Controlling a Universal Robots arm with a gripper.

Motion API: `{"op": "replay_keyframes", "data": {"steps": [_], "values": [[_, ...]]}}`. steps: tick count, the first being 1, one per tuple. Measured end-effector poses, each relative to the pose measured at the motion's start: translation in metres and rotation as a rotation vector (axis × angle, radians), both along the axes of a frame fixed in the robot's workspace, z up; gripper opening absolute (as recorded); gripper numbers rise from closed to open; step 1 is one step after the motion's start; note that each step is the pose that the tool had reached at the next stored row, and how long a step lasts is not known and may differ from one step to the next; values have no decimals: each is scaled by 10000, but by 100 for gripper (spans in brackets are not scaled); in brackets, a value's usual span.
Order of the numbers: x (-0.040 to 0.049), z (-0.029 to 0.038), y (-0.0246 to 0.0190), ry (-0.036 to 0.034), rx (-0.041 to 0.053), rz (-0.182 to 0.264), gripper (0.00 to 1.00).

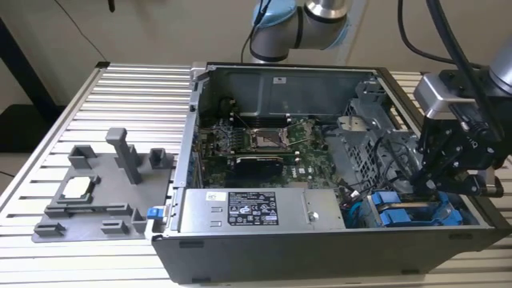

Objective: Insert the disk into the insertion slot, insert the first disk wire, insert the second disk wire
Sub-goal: 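Insert the first disk wire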

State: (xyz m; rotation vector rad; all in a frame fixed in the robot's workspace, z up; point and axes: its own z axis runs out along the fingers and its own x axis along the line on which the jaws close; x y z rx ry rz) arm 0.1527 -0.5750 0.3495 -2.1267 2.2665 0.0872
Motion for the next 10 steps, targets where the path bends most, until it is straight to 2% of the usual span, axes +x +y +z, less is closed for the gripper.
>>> {"op": "replay_keyframes", "data": {"steps": [2, 5, 8, 10], "values": [[0, -6, -19, 86, 43, 0, 16], [0, 22, -36, 204, 82, 0, 16], [10, 84, -37, 262, 122, -1, 16], [17, 91, -36, 291, 147, -1, 16]]}}
